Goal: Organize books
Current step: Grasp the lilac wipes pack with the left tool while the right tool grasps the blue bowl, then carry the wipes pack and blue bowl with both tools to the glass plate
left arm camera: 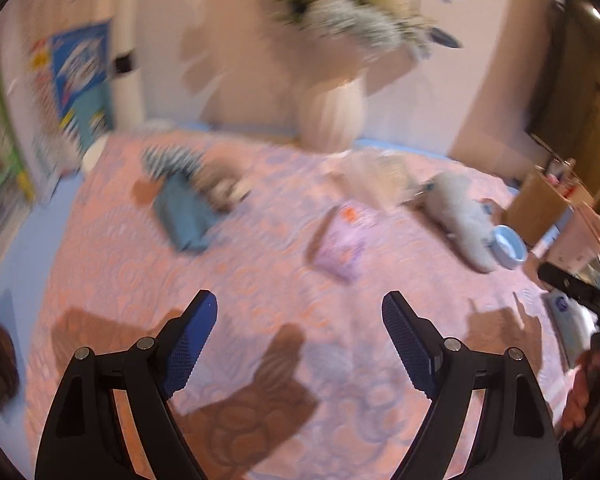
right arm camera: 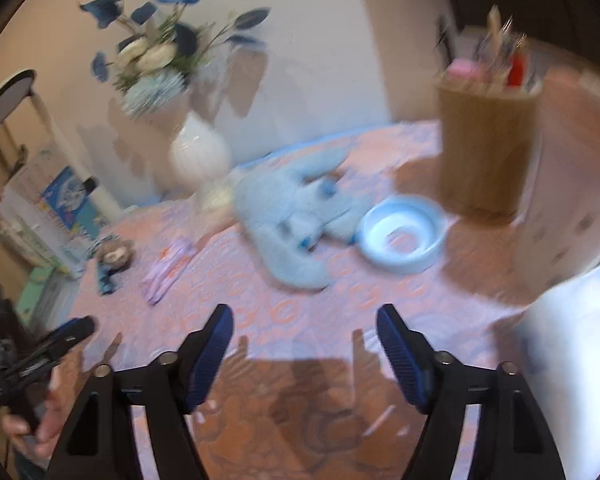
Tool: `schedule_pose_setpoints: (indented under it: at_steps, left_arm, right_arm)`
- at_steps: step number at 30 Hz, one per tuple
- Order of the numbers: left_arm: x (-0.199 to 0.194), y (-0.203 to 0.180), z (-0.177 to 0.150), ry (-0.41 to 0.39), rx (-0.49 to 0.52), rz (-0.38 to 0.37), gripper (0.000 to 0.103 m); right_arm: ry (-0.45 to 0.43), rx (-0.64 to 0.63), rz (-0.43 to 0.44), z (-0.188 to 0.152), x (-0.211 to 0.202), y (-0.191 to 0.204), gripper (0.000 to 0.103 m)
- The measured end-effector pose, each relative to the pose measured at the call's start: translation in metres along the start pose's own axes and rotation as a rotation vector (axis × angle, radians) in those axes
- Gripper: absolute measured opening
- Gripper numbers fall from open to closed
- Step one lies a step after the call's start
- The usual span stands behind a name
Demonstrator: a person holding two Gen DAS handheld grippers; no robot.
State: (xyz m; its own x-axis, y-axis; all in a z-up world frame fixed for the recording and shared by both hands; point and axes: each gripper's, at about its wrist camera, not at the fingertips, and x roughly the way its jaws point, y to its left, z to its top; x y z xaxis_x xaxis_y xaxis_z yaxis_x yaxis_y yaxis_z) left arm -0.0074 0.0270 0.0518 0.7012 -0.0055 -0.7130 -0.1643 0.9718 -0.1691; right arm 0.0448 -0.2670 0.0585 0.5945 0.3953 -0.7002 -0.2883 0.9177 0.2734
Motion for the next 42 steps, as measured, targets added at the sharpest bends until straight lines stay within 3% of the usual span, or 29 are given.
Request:
schedule_pose_setpoints:
  at_steps: [3,7,17,20,22,23,26,28,34,42]
  left_arm:
    - [0.002,-0.015,0.022,-0.008,0.047,-0.036,0.084]
    - [0.033,-0.027,0.038,0.031,0.083,-0.058,0.084]
    - [0.112,-0.037,0.030,0.157,0.113,-0.060,0.083]
    - [0.114,-0.041,0.027,0.138,0.139,-0.054,0.077]
    - [0.112,-0.044,0.024,0.126,0.159,-0.069,0.060]
    - [0.112,-0.046,0.022,0.121,0.173,-0.048,0.057]
    - [0.109,-0.050,0.020,0.106,0.191,-0.039,0.036]
    - [0.108,-0.049,0.019,0.104,0.188,-0.045,0.036]
    - [0.098,-0.044,0.018,0.079,0.175,-0.078,0.035]
    - [0.044,-0.067,0.010,-0.016,0.192,-0.222,0.035]
  right_arm:
    - [0.001,0.044,-0.063,0.020,-0.002,-0.011,0.088]
    - [0.051,0.067,-0.133,0.032,0.020,-0.019,0.088]
    - [0.103,-0.014,-0.308,0.034,0.071,-0.027,0.088]
    - [0.097,0.003,-0.290,0.037,0.078,-0.031,0.088]
    - [0.103,0.020,-0.281,0.037,0.084,-0.034,0.089]
    - [0.093,0.015,-0.291,0.037,0.086,-0.035,0.088]
    - [0.070,-0.011,-0.312,0.040,0.089,-0.030,0.070]
    - [0.064,-0.018,-0.333,0.039,0.088,-0.029,0.066]
    - [0.039,0.006,-0.266,0.030,0.060,-0.025,0.066]
    - [-0.019,-0.043,-0.206,0.011,-0.018,-0.005,0.066]
